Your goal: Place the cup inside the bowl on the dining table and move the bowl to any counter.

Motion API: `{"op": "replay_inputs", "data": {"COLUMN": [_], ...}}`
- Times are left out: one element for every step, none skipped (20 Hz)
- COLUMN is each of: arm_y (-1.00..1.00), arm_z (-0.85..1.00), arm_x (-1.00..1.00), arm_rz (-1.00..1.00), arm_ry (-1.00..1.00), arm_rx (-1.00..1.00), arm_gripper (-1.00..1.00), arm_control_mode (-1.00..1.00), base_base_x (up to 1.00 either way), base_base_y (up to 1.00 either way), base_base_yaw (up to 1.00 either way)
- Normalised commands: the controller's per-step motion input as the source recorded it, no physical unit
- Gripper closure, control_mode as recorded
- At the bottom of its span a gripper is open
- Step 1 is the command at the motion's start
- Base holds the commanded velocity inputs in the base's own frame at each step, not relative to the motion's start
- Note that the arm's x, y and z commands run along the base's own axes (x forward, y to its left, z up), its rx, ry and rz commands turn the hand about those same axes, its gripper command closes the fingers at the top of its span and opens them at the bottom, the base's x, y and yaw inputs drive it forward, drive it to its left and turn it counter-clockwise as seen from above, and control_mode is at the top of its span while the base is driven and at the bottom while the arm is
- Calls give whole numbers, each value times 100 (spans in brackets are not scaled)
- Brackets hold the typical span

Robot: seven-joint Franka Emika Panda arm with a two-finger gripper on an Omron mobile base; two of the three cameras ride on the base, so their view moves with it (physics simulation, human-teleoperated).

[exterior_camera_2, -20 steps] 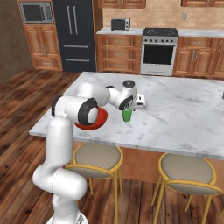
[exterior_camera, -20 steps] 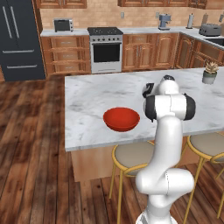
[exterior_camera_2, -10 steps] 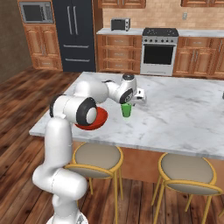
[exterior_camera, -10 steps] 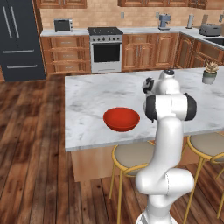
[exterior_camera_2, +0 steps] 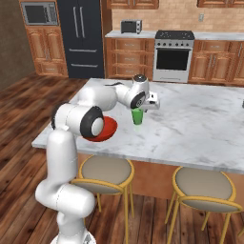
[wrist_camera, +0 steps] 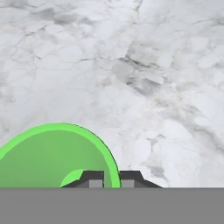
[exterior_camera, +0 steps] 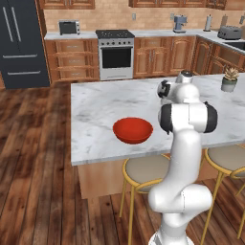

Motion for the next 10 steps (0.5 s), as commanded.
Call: {"op": "replay_inputs", "data": {"arm_y": [9,12,11,14,13,12,12,16,25,29], "arm_z": [13,9,8,4,0,0,0,0,0,0], "arm_x": [-26,-31,-36,-38,-39,-37,-37,-36,-36,-35], "arm_rz": [0,0,0,0,0,0,0,0,0,0], "arm_ry": [0,0,-1,-1,-1,-1,-1,0,0,0], "arm_rx": [0,0,0,0,0,1,1,0,0,0], "arm_gripper": [100,100,100,100,100,100,100,100,100,100], "arm_control_mode": [-100,-100,-100,-100,-100,-100,-100,-100,-100,-100], "base_base_x": [0,0,0,0,0,0,0,0,0,0], "base_base_y": [0,0,0,0,0,0,0,0,0,0], "base_base_yaw": [0,0,0,0,0,0,0,0,0,0]}}
